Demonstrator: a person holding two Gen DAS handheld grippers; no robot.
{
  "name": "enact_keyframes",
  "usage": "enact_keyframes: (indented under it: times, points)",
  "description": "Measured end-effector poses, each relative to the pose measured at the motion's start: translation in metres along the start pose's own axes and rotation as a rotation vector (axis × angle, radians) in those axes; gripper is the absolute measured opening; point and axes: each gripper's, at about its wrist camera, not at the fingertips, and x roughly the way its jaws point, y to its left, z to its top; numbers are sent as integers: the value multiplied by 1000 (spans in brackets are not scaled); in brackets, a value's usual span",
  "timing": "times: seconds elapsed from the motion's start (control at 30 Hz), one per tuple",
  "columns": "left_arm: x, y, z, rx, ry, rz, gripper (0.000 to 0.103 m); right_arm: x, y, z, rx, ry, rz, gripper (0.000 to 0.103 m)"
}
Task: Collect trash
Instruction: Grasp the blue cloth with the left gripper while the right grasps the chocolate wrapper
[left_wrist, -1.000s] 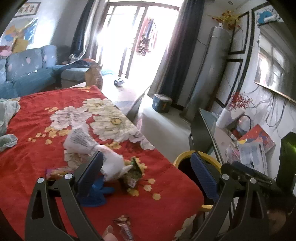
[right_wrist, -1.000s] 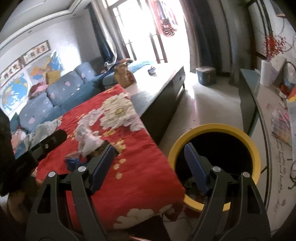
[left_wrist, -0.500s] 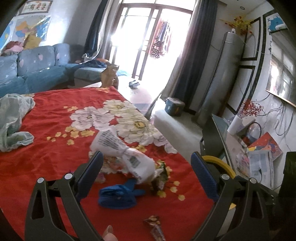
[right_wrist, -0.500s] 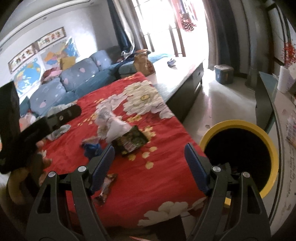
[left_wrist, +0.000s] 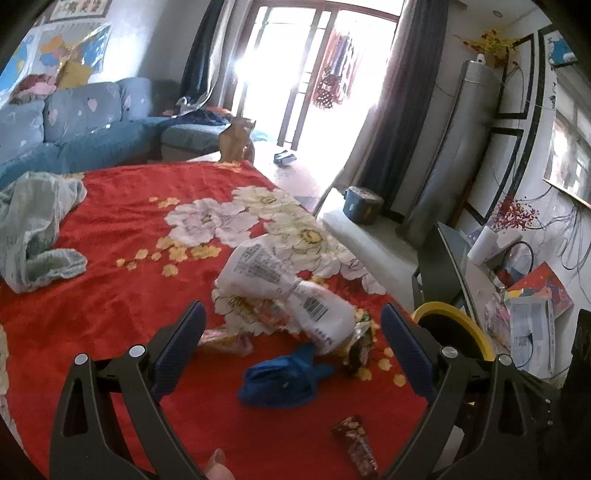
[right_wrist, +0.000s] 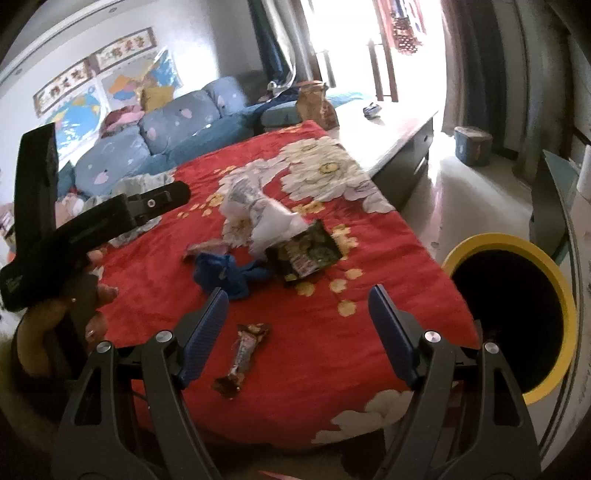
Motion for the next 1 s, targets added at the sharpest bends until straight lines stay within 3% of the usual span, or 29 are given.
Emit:
enact_keyframes:
  times: [0.27,0.43,0.8,1.0]
  points:
    - [7,22,-11,-18,37,22,91,13,19,-7,-42,45,47,70]
    - [14,30,-15,-22,62,17,84,23,25,-15,-59,85,64,70]
    - [33,35,-33,4,166,-57,74,44,32,-29,-55,178,106,56]
    - [48,41,-43,-12,222,-97,70,59,35,-39,-55,248,131,41]
